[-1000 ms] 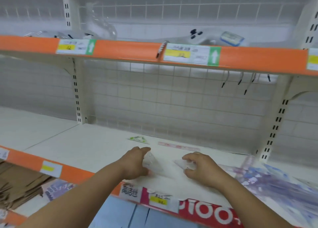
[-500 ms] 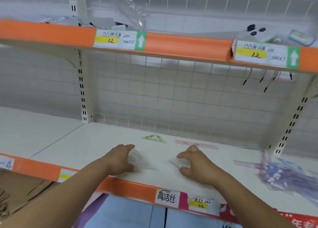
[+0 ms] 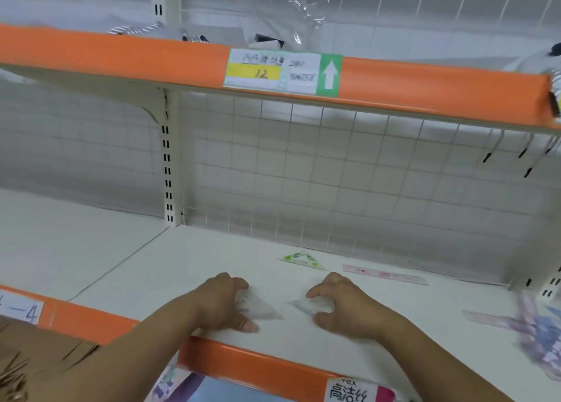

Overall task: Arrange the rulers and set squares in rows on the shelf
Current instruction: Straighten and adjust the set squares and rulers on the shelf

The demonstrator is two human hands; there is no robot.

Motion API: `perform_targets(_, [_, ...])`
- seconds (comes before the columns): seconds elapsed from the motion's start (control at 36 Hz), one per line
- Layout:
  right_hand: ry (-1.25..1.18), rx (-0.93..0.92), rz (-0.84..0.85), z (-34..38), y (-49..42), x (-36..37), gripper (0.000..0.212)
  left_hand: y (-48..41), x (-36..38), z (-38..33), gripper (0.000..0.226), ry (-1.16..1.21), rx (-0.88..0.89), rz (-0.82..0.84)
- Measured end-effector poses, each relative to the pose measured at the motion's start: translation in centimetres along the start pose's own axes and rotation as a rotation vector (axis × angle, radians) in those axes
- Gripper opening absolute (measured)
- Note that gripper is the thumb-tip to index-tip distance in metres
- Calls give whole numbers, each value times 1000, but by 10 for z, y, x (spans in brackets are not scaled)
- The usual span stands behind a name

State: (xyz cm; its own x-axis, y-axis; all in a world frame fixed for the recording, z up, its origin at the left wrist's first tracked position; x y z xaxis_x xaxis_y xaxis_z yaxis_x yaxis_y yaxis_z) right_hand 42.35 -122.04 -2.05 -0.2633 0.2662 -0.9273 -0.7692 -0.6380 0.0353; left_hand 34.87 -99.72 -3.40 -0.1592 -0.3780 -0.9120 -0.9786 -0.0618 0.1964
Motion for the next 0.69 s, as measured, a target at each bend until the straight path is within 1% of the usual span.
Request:
perform_targets(0.22, [-33, 69, -35, 44, -9, 25, 44, -1, -21, 44, 95, -71, 116, 59])
perform_targets(0.39, [5, 118, -36, 70, -12, 42, 42, -3, -27, 65, 78, -175, 196, 81])
perform_targets(0.44, [-1, 134, -24, 75, -12, 47, 42, -4, -27, 69, 74, -204, 212, 83])
perform_targets(0.69, [26, 154, 17, 74, -14, 45, 40, -10, -29, 73, 71, -262, 244, 84])
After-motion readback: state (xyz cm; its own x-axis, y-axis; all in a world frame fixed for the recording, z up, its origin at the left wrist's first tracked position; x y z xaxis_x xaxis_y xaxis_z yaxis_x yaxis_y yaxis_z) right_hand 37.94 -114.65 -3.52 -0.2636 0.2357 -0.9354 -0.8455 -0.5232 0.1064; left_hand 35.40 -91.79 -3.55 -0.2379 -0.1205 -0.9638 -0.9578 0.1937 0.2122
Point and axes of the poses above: each hand's wrist, its own y-axis away from the middle knuckle, its own x-axis out of the palm, z = x × y, the point moved 4 cm from there along -y, towards the middle knuckle, and after that the axes turned 4 degrees about x, right-handed, at the moved point
